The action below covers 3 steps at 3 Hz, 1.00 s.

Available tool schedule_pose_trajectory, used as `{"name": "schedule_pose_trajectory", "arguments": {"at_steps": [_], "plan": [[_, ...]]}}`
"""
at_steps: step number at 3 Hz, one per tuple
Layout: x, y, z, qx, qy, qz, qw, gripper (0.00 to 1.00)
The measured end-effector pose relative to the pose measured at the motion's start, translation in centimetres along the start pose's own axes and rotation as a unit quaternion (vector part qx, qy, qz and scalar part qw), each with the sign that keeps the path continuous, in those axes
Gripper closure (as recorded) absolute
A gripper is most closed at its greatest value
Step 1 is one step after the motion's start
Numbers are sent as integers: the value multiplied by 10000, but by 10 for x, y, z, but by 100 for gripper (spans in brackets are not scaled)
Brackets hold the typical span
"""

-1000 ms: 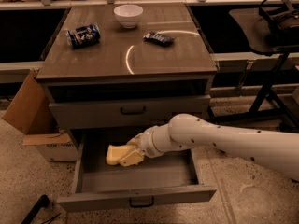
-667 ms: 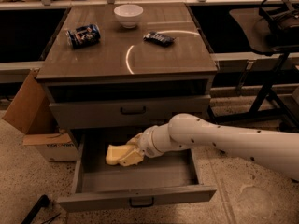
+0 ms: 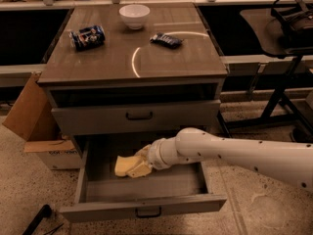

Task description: Place sponge into middle drawer

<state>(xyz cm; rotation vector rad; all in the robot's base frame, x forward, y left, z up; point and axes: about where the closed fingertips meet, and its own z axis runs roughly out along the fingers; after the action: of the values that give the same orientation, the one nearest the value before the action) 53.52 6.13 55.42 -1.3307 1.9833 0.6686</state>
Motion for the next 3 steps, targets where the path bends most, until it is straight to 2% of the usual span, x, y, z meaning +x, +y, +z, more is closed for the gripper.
{"name": "schedule_pose_trajectory", "arguments": {"at_steps": [1, 2, 3], "plan": [[19, -10, 19, 28, -15, 59, 10000, 100], [33, -18, 35, 37, -58, 164, 9998, 85], [44, -23, 47, 57, -52, 238, 9997, 63]]}}
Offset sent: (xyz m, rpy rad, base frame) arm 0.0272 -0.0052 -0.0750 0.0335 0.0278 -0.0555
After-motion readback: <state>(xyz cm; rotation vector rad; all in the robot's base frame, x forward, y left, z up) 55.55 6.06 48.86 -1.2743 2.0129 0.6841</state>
